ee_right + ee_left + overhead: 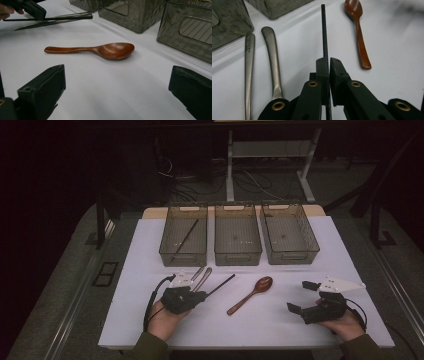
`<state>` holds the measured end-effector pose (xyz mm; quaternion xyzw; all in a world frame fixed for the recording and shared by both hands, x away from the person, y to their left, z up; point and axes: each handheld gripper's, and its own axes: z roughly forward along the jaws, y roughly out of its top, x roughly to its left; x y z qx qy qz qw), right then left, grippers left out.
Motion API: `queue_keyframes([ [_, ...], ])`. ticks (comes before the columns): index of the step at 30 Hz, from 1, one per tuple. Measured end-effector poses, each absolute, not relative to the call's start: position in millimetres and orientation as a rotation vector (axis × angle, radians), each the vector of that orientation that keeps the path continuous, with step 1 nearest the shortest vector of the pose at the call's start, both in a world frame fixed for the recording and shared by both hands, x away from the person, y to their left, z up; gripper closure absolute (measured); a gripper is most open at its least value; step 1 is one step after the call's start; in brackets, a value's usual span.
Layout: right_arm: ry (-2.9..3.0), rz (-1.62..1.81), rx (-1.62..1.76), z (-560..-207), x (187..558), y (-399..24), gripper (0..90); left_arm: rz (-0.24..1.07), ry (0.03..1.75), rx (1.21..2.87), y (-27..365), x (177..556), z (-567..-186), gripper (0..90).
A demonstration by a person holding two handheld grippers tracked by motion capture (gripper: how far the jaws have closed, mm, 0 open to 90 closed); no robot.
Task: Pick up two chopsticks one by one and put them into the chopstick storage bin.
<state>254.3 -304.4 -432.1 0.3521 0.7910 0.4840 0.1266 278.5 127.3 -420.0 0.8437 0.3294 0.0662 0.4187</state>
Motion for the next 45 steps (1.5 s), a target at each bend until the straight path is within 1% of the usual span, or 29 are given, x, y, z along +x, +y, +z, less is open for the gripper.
queue_keyframes([
  [11,2.301,1.409,1.03,-431.9,254.0,-304.5,0.3,0.146,0.786,2.098,130.4,277.1,-407.5,85.7],
  [24,2.3,1.406,1.031,-432.6,254.4,-304.3,0.3,0.201,0.793,2.051,143.4,285.3,-387.7,85.7],
  [45,2.295,1.413,1.046,-433.0,254.3,-304.7,0.3,0.278,0.839,1.952,156.2,317.4,-362.6,85.6],
])
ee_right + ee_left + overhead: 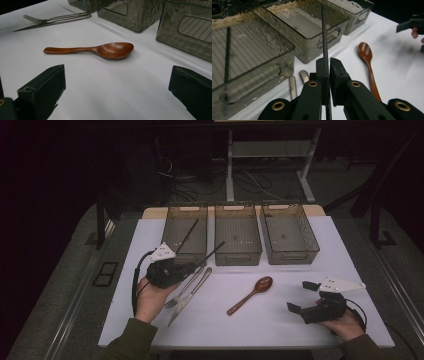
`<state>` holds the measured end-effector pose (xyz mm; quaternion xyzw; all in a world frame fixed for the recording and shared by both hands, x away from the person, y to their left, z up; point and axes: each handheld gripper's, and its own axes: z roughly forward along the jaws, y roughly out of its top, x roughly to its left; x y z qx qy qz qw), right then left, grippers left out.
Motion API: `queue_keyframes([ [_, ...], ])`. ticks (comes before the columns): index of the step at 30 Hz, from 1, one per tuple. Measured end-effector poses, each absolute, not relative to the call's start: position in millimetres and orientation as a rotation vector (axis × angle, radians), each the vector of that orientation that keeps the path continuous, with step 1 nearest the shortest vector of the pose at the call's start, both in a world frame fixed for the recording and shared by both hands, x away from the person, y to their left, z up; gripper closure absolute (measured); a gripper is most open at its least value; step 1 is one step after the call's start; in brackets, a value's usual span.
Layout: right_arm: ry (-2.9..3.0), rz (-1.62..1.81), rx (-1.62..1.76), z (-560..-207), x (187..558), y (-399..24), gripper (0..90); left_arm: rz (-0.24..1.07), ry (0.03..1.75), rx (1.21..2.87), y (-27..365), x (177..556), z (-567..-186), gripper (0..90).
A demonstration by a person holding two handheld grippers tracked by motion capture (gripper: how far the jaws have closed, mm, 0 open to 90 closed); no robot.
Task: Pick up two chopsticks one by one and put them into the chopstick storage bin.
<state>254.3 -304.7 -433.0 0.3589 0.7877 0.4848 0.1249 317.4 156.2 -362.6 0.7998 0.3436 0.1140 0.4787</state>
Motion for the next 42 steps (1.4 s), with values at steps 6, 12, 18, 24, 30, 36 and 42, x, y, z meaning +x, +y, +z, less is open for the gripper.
queue_keyframes([
  [6,2.296,1.414,1.06,-433.2,253.7,-305.0,0.3,0.294,0.856,1.953,157.0,331.6,-357.2,85.6],
  [12,2.295,1.414,1.06,-433.2,253.8,-305.1,0.3,0.316,0.875,1.961,158.7,346.4,-349.6,85.7],
  [18,2.295,1.414,1.058,-433.4,253.6,-305.0,0.3,0.334,0.903,1.949,162.5,364.0,-340.8,85.6],
  [24,2.294,1.41,1.057,-434.2,254.2,-304.7,0.3,0.358,0.929,1.942,165.0,382.7,-334.2,85.6],
  [30,2.294,1.411,1.052,-434.0,253.7,-305.2,0.3,0.371,0.991,1.92,169.0,404.5,-329.8,85.6],
  [36,2.292,1.416,1.054,-433.8,253.6,-305.4,0.3,0.398,1.052,1.924,173.2,426.0,-329.5,85.6],
  [42,2.293,1.418,1.053,-433.8,253.6,-305.3,0.3,0.401,1.113,1.919,174.7,446.6,-333.9,85.6],
])
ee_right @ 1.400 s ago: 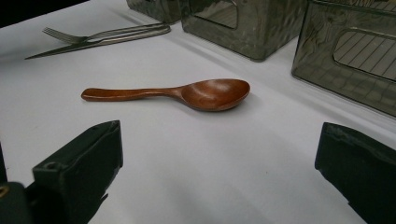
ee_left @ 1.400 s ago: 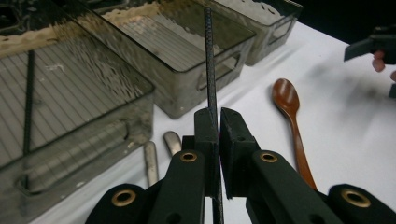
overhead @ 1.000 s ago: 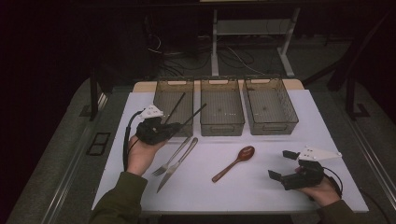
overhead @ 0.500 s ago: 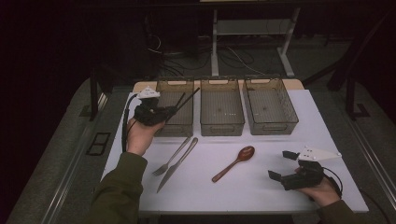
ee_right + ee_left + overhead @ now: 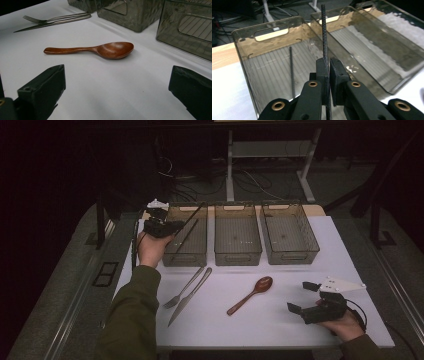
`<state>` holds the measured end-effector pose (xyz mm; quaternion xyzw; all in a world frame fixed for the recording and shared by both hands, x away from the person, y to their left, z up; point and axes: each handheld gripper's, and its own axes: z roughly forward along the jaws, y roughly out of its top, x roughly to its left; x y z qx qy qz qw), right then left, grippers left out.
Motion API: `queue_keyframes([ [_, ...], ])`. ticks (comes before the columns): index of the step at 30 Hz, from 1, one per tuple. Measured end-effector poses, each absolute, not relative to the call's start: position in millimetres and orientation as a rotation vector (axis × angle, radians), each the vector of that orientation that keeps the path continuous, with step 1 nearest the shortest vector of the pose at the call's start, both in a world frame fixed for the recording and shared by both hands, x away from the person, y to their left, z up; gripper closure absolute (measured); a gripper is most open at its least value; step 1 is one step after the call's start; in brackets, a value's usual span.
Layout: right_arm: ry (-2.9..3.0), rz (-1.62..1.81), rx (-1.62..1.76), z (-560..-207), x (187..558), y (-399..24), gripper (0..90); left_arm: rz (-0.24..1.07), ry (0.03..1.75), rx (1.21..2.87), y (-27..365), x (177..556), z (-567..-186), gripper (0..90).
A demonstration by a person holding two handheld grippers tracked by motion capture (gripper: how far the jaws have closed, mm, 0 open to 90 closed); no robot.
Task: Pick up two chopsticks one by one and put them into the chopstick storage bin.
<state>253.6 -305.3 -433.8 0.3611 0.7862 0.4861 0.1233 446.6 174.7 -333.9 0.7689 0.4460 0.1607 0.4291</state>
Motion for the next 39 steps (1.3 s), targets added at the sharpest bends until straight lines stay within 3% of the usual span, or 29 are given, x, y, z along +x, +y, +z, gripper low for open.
queue_keyframes([
  [16,2.293,1.426,1.059,-433.5,253.0,-306.8,0.3,0.387,1.268,1.981,163.7,491.4,-361.7,85.6],
  [29,2.289,1.432,1.061,-433.0,252.5,-307.6,0.3,0.375,1.32,2.064,153.9,499.5,-377.2,85.3],
  [39,2.287,1.433,1.061,-433.0,252.6,-307.7,0.3,0.4,1.285,2.036,156.9,496.4,-370.8,76.8],
])
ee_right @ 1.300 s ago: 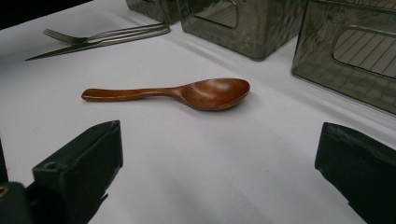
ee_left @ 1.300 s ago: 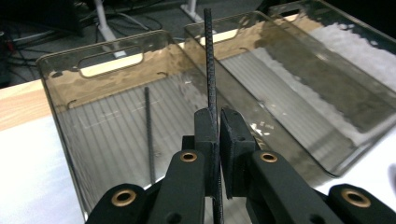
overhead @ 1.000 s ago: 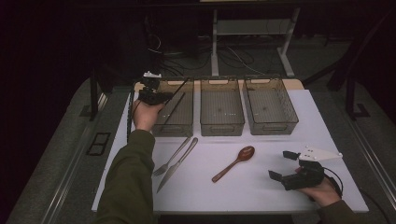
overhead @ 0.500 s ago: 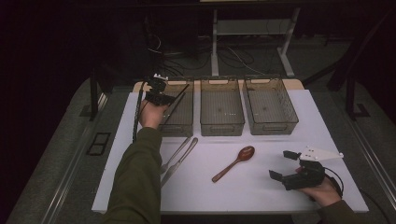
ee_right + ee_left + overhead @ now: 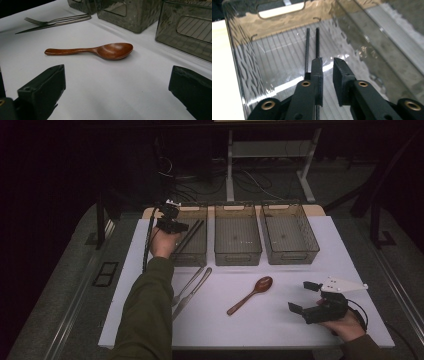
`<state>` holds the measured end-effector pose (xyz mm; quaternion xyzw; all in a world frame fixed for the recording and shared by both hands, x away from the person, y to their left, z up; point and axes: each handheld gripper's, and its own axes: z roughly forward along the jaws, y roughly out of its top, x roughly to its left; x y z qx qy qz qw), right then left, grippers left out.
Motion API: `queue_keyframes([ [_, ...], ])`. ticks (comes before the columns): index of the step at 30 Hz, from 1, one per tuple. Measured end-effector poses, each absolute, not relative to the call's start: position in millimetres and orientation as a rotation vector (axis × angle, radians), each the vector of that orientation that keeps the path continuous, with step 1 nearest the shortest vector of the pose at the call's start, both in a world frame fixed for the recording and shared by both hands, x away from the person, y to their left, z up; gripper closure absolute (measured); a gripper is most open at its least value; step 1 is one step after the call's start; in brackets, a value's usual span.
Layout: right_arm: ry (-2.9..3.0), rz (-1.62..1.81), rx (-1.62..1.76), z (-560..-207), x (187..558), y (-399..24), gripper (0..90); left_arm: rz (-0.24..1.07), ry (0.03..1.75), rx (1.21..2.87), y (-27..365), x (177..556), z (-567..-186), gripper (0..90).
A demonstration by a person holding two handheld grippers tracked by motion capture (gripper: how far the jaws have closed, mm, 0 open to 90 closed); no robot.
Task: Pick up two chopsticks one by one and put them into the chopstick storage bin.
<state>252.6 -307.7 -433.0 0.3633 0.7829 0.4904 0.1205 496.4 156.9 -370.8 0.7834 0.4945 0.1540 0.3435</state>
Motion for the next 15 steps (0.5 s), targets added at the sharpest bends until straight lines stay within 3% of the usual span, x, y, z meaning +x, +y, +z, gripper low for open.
queue_keyframes([
  [15,2.289,1.431,1.064,-433.1,252.5,-307.4,0.3,0.421,1.088,2.023,159.8,469.8,-339.4,57.8],
])
